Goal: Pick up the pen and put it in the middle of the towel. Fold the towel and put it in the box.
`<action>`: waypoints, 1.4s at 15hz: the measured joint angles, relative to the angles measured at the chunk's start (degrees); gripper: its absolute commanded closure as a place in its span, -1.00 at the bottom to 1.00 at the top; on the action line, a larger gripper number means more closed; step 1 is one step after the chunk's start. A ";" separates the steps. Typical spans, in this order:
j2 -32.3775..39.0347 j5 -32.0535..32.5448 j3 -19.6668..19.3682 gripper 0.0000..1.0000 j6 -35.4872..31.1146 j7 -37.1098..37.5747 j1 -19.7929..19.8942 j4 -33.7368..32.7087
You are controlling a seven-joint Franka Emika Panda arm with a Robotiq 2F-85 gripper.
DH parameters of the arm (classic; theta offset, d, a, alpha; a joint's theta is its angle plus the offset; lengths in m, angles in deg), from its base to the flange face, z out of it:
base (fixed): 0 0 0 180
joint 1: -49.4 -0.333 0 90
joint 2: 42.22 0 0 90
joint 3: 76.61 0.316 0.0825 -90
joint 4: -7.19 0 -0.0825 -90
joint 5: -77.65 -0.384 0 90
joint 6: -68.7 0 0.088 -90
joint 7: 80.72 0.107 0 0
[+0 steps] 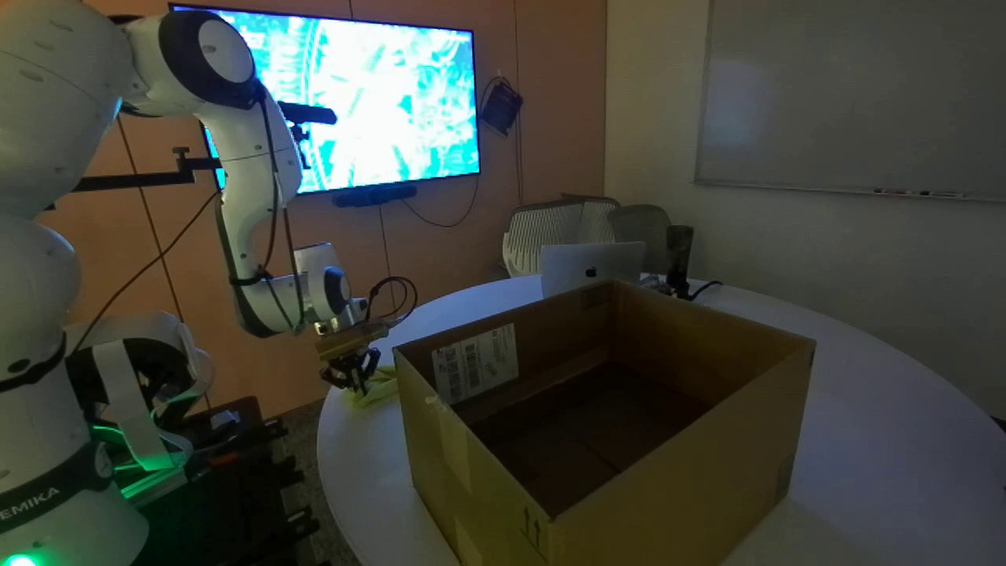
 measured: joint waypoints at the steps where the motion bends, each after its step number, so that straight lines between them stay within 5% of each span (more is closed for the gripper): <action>1: -0.36 0.00 -0.40 0.86 -0.04 0.45 0.03 -0.43; 11: -3.57 -0.37 -6.14 0.87 -0.21 6.06 -2.02 -5.31; 21: 8.65 -8.98 -7.48 0.81 6.05 22.31 -4.99 -17.46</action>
